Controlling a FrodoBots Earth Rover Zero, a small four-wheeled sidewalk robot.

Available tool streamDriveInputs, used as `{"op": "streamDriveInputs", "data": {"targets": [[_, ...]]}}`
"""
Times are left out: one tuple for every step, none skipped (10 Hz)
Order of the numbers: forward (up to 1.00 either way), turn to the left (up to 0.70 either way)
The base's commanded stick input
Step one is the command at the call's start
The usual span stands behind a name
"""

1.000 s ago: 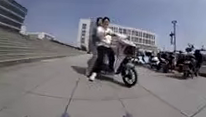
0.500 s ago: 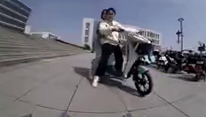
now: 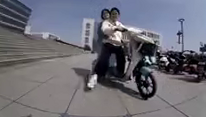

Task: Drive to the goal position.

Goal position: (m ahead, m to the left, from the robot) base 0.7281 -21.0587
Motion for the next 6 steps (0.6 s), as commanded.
{"op": "streamDriveInputs", "data": {"targets": [[0.00, 0.45], [0.00, 0.36], [0.00, 0.14], [0.00, 0.00], [0.00, 0.00], [0.00, 0.00]]}}
